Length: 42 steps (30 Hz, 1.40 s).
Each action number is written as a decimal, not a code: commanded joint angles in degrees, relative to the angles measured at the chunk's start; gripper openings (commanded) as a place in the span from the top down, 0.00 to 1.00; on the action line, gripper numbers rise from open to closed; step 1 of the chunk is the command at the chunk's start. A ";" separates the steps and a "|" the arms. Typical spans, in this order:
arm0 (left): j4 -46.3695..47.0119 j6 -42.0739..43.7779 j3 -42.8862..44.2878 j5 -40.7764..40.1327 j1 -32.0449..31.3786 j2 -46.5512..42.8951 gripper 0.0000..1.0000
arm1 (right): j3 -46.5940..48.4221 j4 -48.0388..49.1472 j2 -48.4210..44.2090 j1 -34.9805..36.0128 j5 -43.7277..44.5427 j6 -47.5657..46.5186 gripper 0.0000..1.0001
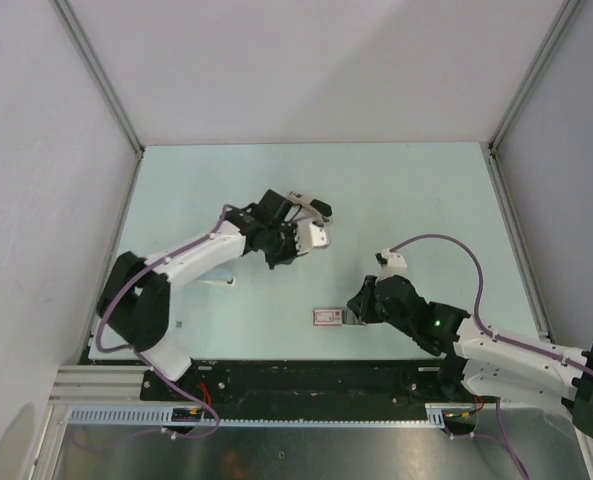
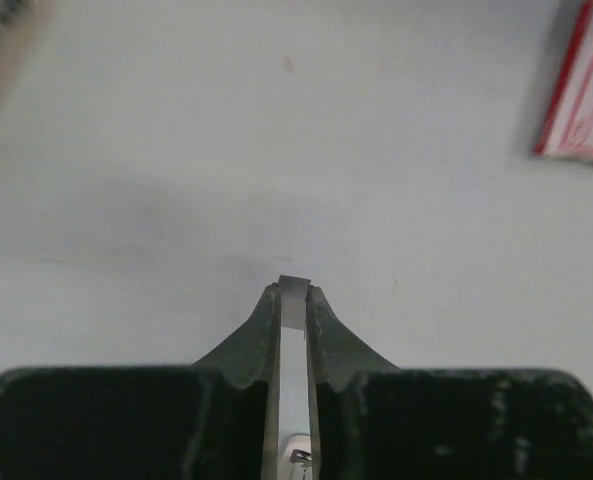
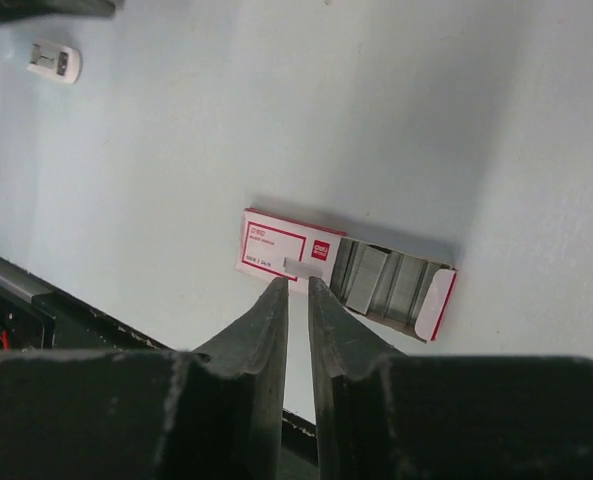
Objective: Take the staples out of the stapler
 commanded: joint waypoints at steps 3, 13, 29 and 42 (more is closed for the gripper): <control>-1.23 -16.83 13.43 23.82 3.46 -11.22 0.93 | 3.78 6.10 -3.96 -0.90 -2.26 -5.79 0.74; 23.35 -66.27 22.10 58.35 9.40 -10.33 0.91 | 9.60 21.34 -9.66 -1.76 -11.77 -7.69 0.51; 79.63 -115.70 -0.98 51.13 8.96 -18.45 0.84 | 19.13 32.15 -5.56 -6.24 -18.07 -9.16 0.35; 80.03 -113.55 -5.99 49.82 9.14 -19.36 0.84 | 19.66 35.14 -2.18 -6.58 -19.56 -6.95 0.40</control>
